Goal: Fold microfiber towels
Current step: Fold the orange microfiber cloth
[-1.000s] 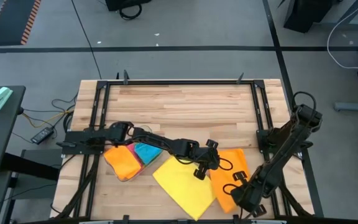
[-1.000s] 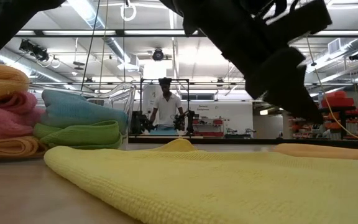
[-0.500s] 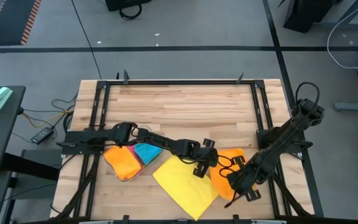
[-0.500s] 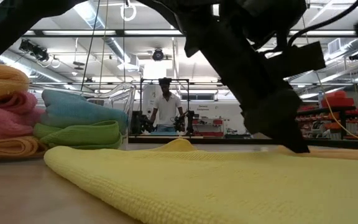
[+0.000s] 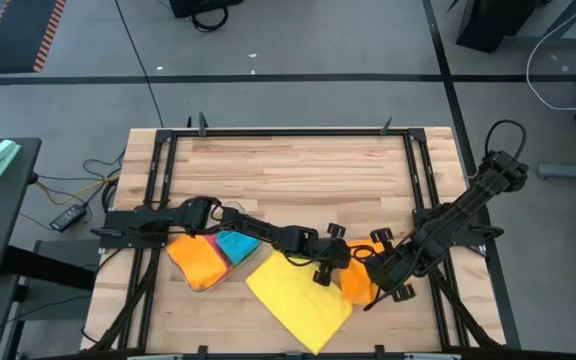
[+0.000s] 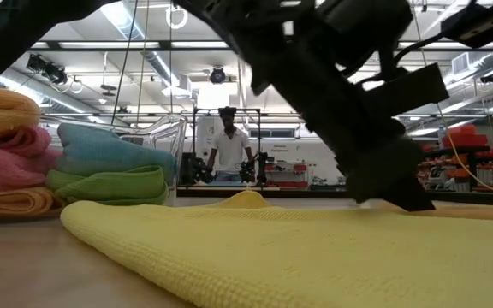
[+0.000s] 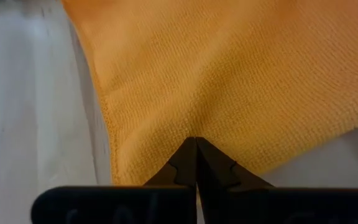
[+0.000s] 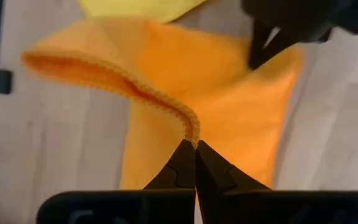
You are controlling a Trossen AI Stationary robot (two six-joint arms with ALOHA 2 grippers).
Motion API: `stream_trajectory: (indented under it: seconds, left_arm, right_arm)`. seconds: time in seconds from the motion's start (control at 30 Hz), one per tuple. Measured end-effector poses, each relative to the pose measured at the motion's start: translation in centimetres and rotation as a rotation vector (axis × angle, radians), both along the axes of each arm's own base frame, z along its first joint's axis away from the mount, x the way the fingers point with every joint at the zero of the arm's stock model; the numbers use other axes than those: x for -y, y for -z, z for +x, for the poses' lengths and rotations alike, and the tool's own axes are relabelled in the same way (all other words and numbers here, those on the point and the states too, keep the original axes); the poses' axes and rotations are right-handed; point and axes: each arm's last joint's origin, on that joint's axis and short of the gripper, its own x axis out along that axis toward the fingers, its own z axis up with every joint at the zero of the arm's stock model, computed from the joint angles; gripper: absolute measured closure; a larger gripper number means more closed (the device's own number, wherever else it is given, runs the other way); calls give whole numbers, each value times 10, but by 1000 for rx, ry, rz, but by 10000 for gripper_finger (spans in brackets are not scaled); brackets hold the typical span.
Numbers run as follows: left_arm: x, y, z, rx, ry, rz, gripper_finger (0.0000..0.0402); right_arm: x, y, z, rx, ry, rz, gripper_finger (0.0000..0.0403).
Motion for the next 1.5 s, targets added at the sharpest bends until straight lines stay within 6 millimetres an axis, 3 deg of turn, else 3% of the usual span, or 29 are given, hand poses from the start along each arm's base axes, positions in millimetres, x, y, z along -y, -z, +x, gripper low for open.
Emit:
stream_trajectory:
  seconds: [0.27,0.4,0.5,0.67,0.87,1.07,1.27,1.5]
  left_arm:
    - [-6,2,-27,124,20,-6,388]
    - [-10,-13,-38,248,18,-25,394]
    - [-12,-13,-47,279,26,-18,396]
    - [-7,-25,-50,337,36,-20,380]
    - [-7,-22,-54,275,30,-2,383]
    - [-5,-38,-62,233,-32,103,392]
    - [-6,-55,-68,225,-55,123,373]
    - [-7,-55,-69,215,-61,121,371]
  right_arm:
    - [4,8,-3,11,1,-57,401]
    - [5,9,-3,22,-10,-71,401]
    - [6,9,-2,32,-11,-84,401]
    - [14,10,3,33,13,-106,401]
    - [29,31,9,30,20,-132,401]
    - [46,55,13,30,25,-141,401]
    - [59,67,17,42,35,-139,394]
    - [72,78,19,46,47,-145,391]
